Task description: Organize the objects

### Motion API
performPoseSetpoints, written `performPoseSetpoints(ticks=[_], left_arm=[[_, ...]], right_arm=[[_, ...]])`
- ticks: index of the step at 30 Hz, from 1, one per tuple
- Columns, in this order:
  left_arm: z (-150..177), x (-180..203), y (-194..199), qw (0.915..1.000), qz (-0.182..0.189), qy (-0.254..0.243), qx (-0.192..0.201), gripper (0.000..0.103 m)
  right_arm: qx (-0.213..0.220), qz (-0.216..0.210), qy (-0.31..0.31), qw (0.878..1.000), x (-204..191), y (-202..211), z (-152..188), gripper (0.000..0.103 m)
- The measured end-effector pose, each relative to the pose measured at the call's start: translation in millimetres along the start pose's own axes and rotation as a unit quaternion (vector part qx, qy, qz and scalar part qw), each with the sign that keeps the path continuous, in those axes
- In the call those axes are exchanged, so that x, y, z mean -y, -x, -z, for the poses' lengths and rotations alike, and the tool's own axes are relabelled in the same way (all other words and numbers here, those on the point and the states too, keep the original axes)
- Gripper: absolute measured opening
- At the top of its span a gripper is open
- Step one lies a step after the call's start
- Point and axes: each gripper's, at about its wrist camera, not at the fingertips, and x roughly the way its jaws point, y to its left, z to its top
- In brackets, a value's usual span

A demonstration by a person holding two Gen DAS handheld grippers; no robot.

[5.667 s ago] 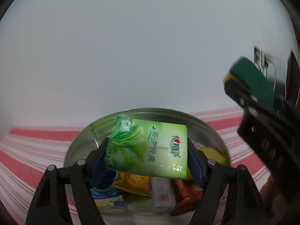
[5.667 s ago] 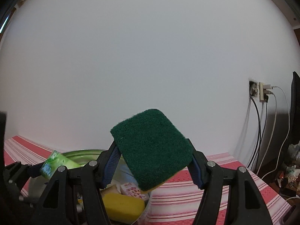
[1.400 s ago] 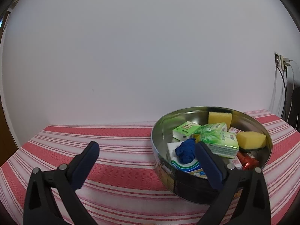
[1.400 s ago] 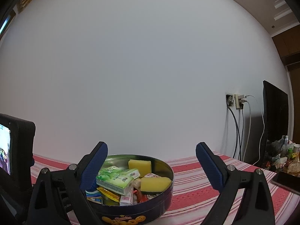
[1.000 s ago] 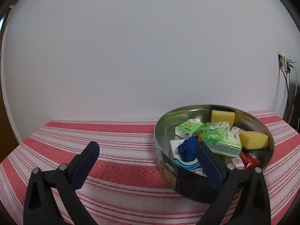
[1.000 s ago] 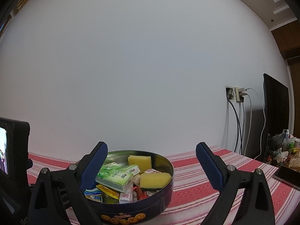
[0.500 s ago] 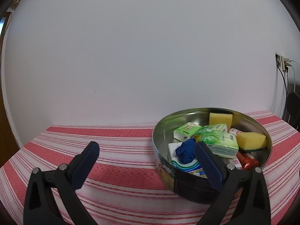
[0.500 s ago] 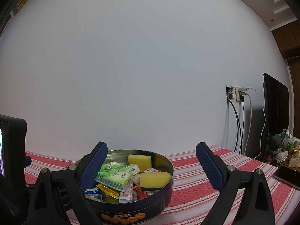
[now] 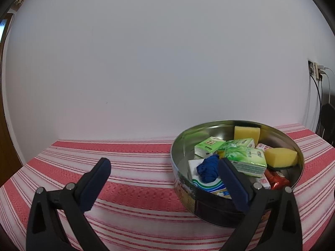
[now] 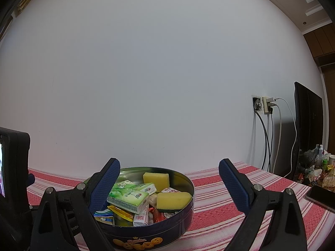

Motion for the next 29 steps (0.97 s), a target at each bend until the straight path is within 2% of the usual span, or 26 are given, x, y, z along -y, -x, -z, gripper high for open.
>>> performPoseSetpoints(ticks=[29], left_arm=[[-1.0,1.0,1.6,0.9999,0.010,-0.003,0.005,0.103]], right_arm=[[-0.002,0.001,-0.001,1.000,-1.4,1.2,-0.3,0.097]])
